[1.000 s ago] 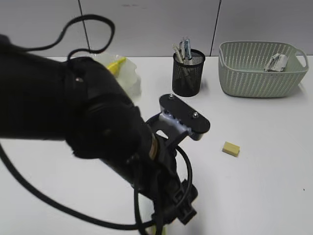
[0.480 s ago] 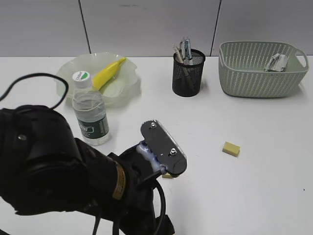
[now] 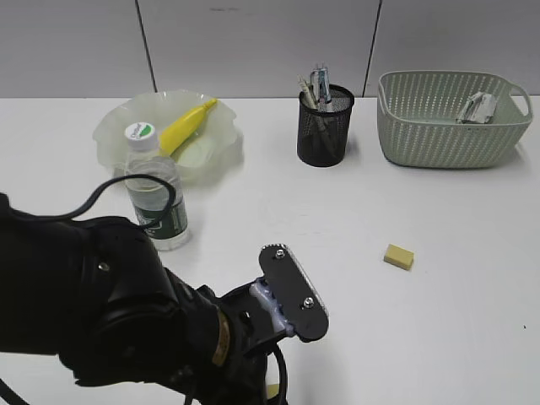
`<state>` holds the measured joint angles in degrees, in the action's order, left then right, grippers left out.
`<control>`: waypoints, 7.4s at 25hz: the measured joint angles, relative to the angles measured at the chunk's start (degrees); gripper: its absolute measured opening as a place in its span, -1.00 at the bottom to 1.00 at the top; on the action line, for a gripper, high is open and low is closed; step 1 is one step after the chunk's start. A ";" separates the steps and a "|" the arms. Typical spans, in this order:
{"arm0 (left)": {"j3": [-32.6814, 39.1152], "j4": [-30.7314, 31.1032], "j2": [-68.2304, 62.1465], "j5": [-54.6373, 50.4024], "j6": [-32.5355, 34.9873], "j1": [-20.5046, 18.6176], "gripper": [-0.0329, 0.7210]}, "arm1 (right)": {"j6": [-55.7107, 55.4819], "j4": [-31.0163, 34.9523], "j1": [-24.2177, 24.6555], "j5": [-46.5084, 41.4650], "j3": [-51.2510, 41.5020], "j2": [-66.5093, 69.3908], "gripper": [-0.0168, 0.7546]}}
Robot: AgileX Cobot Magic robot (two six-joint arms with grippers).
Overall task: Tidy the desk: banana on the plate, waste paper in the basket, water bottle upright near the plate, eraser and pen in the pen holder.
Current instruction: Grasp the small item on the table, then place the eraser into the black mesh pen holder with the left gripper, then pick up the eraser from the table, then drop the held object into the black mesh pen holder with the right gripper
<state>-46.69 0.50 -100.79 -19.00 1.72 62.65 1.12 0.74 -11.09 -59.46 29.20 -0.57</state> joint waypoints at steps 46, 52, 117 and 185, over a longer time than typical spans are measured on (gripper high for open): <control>-39.55 1.08 -15.00 28.71 0.24 -20.66 -0.20 | 0.00 0.00 0.00 0.00 0.00 0.00 -0.13; -53.13 1.38 -28.68 24.52 0.24 -20.72 -0.21 | 0.00 0.00 0.00 0.00 0.00 0.00 -0.13; 13.03 7.43 88.45 -44.29 -12.02 -26.36 0.46 | 0.00 0.06 0.02 0.00 0.00 0.00 -0.13; 15.86 8.69 101.14 -41.84 -12.81 -44.43 -0.26 | 16.14 7.89 -9.30 35.09 55.17 108.90 -0.41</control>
<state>-30.83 9.19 0.35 -60.84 -11.09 18.22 17.27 8.63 -20.39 -24.38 84.37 108.33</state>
